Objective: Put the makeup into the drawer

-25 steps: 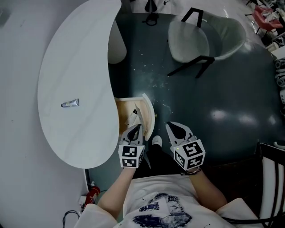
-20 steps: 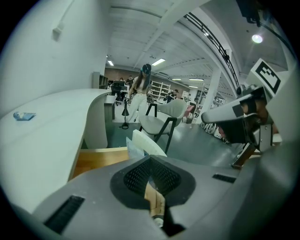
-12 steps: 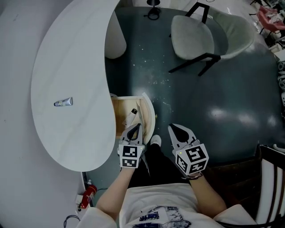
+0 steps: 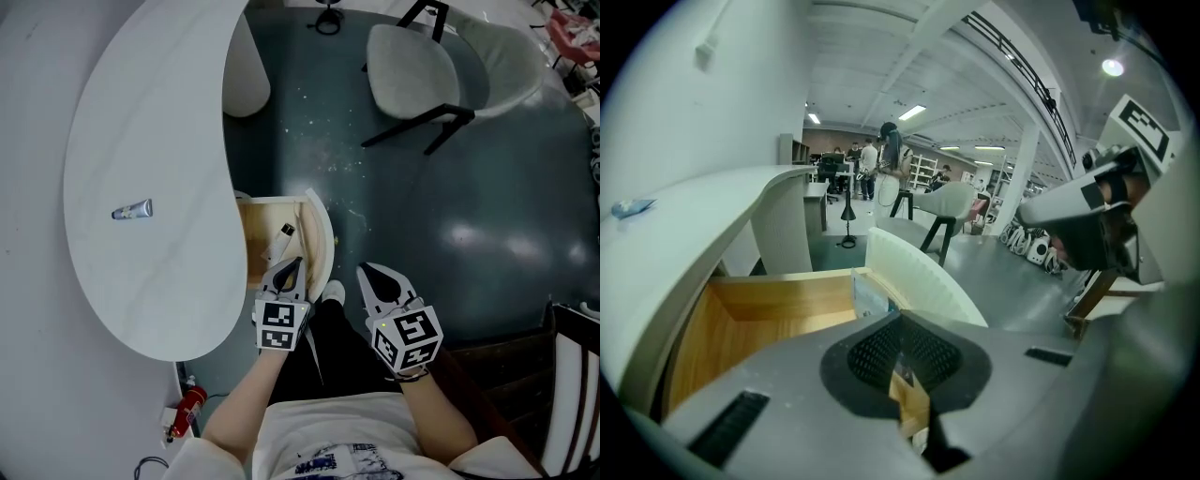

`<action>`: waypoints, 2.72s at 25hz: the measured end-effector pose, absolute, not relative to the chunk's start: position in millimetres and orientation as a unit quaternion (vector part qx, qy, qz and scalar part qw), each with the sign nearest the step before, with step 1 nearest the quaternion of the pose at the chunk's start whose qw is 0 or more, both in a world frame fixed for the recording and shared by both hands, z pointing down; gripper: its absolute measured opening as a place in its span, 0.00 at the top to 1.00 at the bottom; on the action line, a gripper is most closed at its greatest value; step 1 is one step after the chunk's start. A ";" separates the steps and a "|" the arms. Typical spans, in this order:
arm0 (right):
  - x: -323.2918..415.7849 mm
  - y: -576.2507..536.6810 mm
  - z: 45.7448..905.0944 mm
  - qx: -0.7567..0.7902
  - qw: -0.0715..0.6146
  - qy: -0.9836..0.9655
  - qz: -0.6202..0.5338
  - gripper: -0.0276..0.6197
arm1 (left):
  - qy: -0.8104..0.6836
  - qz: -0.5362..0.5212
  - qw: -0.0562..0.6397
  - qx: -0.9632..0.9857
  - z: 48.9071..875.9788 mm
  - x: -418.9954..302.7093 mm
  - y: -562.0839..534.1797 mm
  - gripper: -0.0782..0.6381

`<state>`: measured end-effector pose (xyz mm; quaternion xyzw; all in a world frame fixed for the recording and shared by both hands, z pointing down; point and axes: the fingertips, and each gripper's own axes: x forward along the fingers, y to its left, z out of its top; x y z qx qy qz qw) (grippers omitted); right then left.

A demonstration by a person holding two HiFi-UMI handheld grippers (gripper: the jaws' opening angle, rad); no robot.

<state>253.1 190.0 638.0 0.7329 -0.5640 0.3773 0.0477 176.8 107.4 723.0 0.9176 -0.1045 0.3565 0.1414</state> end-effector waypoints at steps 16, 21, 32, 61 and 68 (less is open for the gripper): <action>247.2 202.3 648.0 0.736 0.052 -0.554 0.385 0.93 | -0.142 0.361 0.196 0.900 751.7 159.9 96.1 0.84; 243.0 200.9 649.9 0.732 0.053 -0.558 0.387 0.93 | -0.162 0.366 0.190 0.897 756.1 150.2 90.8 0.84; 237.9 197.6 655.6 0.724 0.058 -0.564 0.393 0.93 | -0.218 0.389 0.162 0.880 767.8 131.8 73.2 0.84; 230.7 189.7 657.4 0.714 0.061 -0.576 0.392 0.93 | -0.236 0.384 0.166 0.877 765.7 126.2 75.2 0.79; 227.1 187.6 642.6 0.719 0.055 -0.579 0.380 0.93 | -0.208 0.356 0.188 0.892 735.5 140.2 92.6 0.79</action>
